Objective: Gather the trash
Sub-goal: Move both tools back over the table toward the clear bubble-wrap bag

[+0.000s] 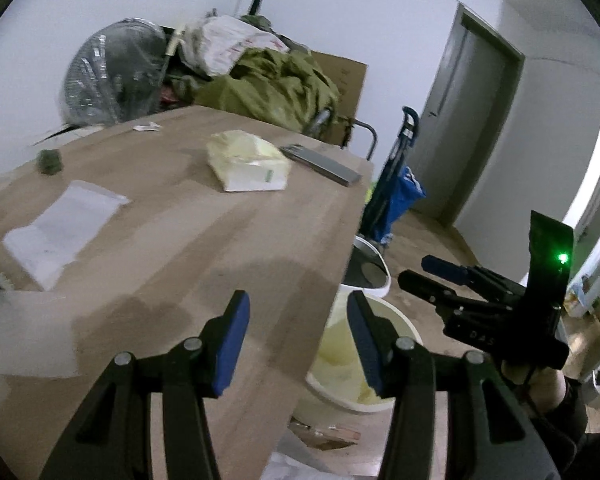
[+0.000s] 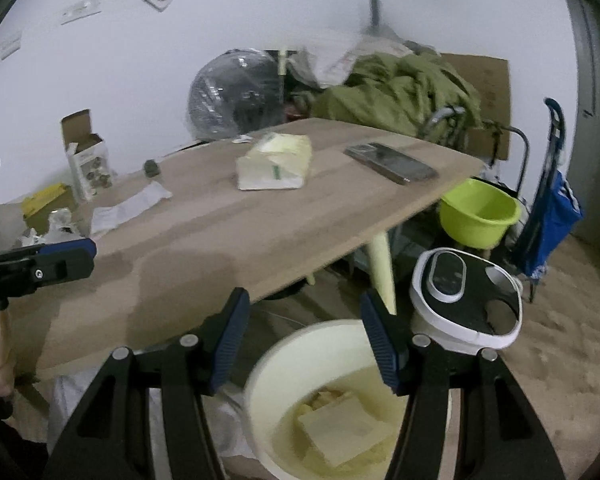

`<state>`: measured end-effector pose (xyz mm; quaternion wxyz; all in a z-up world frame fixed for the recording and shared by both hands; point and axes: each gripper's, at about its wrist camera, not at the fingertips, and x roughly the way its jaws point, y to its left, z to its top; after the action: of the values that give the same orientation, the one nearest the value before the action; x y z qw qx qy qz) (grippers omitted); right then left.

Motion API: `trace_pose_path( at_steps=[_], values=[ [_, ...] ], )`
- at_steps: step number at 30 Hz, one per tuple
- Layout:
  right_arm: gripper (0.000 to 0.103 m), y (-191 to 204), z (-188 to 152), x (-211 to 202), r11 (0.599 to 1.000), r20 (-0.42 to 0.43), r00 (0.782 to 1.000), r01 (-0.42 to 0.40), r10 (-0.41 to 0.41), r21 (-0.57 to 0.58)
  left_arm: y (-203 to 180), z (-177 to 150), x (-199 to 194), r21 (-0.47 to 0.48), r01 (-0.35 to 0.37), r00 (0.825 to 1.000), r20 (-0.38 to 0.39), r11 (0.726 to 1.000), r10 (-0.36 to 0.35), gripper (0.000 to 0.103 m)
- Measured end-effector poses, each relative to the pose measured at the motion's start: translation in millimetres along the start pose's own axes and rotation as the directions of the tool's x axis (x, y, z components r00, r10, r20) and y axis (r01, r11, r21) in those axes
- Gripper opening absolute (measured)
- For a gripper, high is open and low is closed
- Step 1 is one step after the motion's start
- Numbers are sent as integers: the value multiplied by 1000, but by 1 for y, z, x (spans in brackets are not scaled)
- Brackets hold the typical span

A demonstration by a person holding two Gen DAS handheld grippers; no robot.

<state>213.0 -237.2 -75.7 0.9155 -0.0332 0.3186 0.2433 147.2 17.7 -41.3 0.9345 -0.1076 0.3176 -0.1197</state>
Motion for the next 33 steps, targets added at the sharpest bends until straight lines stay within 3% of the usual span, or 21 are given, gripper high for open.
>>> trace_pose_path(
  at_steps=[17, 33],
  values=[
    [56, 88, 34, 34, 975, -16, 985, -174, 173, -135, 70, -13, -67, -133, -169, 980, 79, 977, 180, 51],
    [56, 170, 50, 65, 914, -80, 945, -328, 319, -238, 135, -39, -135, -278, -334, 923, 97, 901, 372, 51]
  ],
)
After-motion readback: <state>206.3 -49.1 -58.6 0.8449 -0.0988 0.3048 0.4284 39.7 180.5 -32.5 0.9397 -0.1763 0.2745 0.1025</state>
